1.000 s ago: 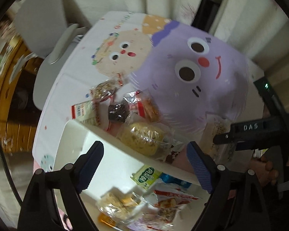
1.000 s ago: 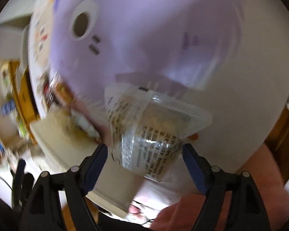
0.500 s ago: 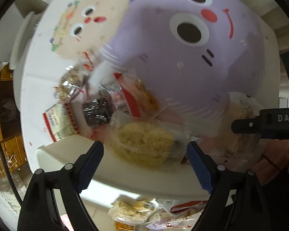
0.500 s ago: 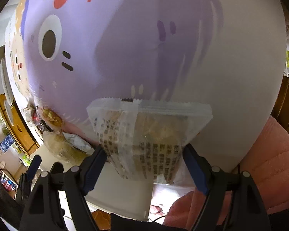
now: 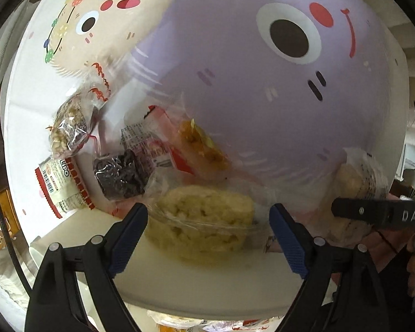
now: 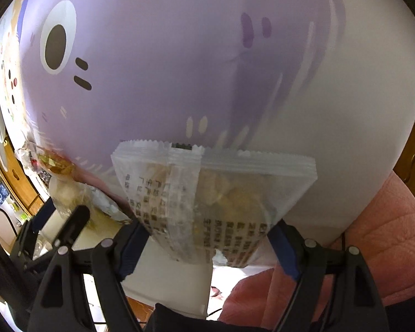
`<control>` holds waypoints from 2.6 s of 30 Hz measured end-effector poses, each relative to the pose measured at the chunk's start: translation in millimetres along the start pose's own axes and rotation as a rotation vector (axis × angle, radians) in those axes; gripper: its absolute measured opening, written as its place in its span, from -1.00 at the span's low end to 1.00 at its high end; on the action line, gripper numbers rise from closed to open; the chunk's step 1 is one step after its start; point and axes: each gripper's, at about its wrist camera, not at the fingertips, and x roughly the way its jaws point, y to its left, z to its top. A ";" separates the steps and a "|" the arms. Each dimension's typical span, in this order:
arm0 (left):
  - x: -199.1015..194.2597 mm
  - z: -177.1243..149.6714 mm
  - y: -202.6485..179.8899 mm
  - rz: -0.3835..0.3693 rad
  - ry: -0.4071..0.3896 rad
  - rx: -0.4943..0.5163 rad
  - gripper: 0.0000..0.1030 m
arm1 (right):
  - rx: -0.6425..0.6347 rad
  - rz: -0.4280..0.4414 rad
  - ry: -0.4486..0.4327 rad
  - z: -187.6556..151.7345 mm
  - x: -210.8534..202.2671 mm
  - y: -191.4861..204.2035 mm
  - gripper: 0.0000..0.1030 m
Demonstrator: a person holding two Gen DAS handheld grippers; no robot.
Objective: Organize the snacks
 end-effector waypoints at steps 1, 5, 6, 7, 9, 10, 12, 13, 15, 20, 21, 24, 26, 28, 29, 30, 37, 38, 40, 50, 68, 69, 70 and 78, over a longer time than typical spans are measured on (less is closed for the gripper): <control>1.6 1.0 0.9 -0.002 0.003 -0.004 0.73 | -0.001 -0.001 0.003 0.4 0.8 1.4 0.58; 4.0 9.2 7.2 -0.002 0.020 -0.028 0.67 | -0.012 -0.002 0.008 4.0 4.6 8.9 0.52; 4.8 9.9 7.6 0.001 0.020 -0.034 0.64 | -0.016 -0.001 0.009 6.2 6.3 11.1 0.50; 5.3 11.5 8.8 0.003 0.022 -0.040 0.60 | -0.021 0.000 0.010 8.9 8.9 16.2 0.49; 5.2 13.3 9.9 0.012 0.023 -0.049 0.51 | -0.028 0.001 0.012 9.5 9.1 15.5 0.45; 4.5 14.9 11.4 0.009 0.022 -0.059 0.46 | -0.032 0.002 0.014 10.0 9.4 16.4 0.44; 4.4 15.0 12.1 0.011 0.019 -0.076 0.43 | -0.035 0.004 0.016 11.2 9.9 17.8 0.42; 4.8 13.9 13.6 0.017 0.017 -0.080 0.42 | -0.036 0.007 0.017 10.6 10.3 18.4 0.41; 4.2 14.0 12.6 0.039 0.018 -0.087 0.39 | -0.044 0.009 0.018 10.3 9.7 17.8 0.38; -1.9 15.2 5.3 0.082 0.017 -0.117 0.36 | -0.064 0.014 0.013 7.0 1.6 8.7 0.30; -3.4 14.7 5.0 0.084 0.012 -0.125 0.36 | -0.068 0.018 0.010 6.3 0.8 8.6 0.28; -14.5 9.7 8.9 0.073 -0.011 -0.147 0.14 | -0.080 0.029 -0.004 0.8 -2.3 8.0 0.24; -23.0 4.2 10.4 0.091 -0.027 -0.169 0.13 | -0.088 0.035 -0.020 -1.6 -5.7 7.4 0.23; -31.4 -1.0 10.6 0.105 -0.049 -0.194 0.11 | -0.101 0.046 -0.040 -5.3 -10.3 7.0 0.21; -34.6 -2.4 13.3 0.103 -0.057 -0.211 0.10 | -0.107 0.049 -0.047 -7.0 -12.2 6.7 0.21; -39.9 -4.5 16.5 0.099 -0.071 -0.233 0.10 | -0.116 0.054 -0.058 -9.3 -14.7 6.8 0.20; -82.5 -30.5 24.9 0.079 -0.184 -0.298 0.09 | -0.188 0.112 -0.133 -29.2 -35.7 6.7 0.20; -92.6 -36.6 23.3 0.074 -0.201 -0.307 0.09 | -0.199 0.121 -0.141 -29.8 -36.7 6.0 0.20; -110.1 -50.0 14.7 0.075 -0.239 -0.338 0.04 | -0.228 0.151 -0.167 -34.1 -45.5 6.7 0.20; -139.0 -120.3 21.3 -0.007 -0.389 -0.502 -0.74 | -0.456 0.258 -0.327 -83.3 -85.5 25.9 0.21; -140.2 -297.7 32.4 -0.032 -0.637 -0.844 -0.58 | -0.871 0.224 -0.316 -185.3 -69.4 79.2 0.22; -137.9 -307.0 32.6 -0.031 -0.645 -0.866 -0.55 | -0.901 0.210 -0.299 -192.4 -63.4 84.1 0.22; -134.5 -316.8 32.9 -0.027 -0.651 -0.893 -0.53 | -0.923 0.196 -0.289 -198.3 -58.9 87.7 0.22; -92.7 -380.2 36.7 -0.010 -0.646 -1.130 -0.53 | -1.066 0.121 -0.214 -230.6 -23.1 110.2 0.35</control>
